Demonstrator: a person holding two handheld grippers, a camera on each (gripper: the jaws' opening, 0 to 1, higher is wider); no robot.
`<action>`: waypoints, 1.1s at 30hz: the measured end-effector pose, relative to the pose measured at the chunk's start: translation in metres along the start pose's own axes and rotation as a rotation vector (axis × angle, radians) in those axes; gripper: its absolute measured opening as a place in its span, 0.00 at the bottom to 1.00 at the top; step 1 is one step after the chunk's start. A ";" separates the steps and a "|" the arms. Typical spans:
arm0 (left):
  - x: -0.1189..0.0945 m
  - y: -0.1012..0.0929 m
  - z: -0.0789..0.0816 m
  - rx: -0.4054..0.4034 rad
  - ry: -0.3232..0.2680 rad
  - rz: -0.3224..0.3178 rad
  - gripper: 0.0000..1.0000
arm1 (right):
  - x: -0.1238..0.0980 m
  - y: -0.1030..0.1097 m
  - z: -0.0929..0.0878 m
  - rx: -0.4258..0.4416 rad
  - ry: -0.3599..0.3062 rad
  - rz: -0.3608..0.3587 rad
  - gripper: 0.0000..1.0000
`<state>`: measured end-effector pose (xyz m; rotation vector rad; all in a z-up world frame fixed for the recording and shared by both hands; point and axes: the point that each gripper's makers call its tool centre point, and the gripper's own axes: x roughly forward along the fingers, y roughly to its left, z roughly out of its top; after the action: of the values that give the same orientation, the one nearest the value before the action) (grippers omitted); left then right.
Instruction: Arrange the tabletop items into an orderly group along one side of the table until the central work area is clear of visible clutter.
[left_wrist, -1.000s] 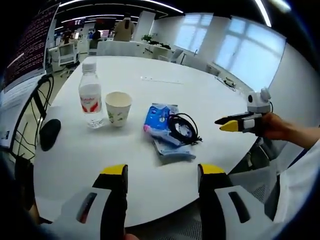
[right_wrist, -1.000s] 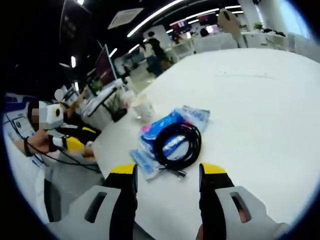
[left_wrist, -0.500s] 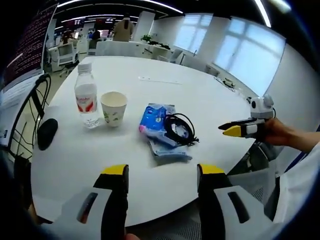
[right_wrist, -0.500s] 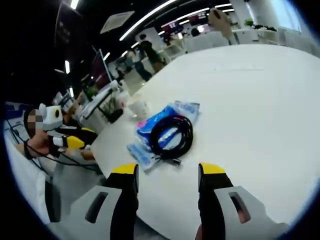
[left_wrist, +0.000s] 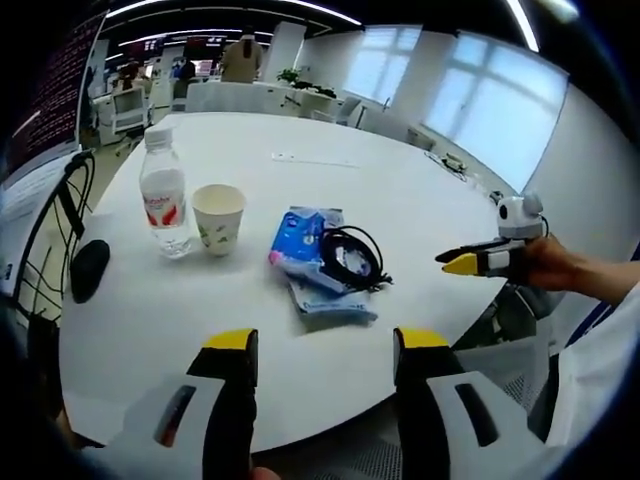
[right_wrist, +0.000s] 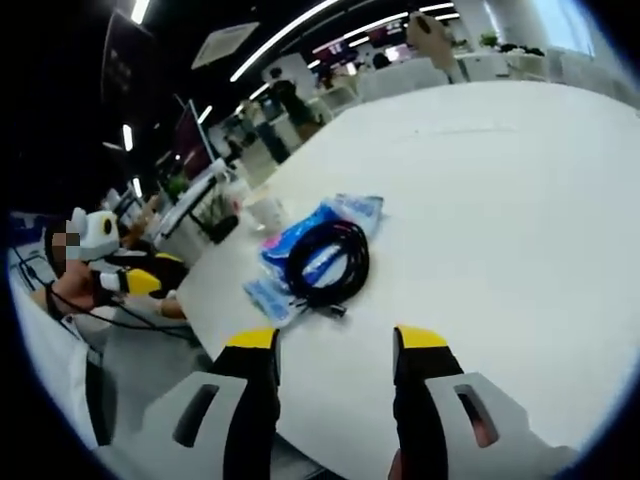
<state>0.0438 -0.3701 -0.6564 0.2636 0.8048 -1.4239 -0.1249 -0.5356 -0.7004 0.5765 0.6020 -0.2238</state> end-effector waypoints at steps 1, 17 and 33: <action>-0.001 0.001 0.000 -0.001 -0.002 0.003 0.54 | 0.000 -0.001 0.000 -0.001 0.002 -0.001 0.42; -0.011 0.011 -0.006 -0.038 -0.027 0.032 0.54 | 0.020 0.003 0.021 -0.044 0.036 0.025 0.41; -0.009 0.009 -0.001 -0.023 -0.033 0.023 0.53 | 0.041 0.002 0.028 -0.075 0.075 0.039 0.39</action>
<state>0.0526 -0.3610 -0.6540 0.2307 0.7882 -1.3934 -0.0784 -0.5514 -0.7052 0.5257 0.6688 -0.1423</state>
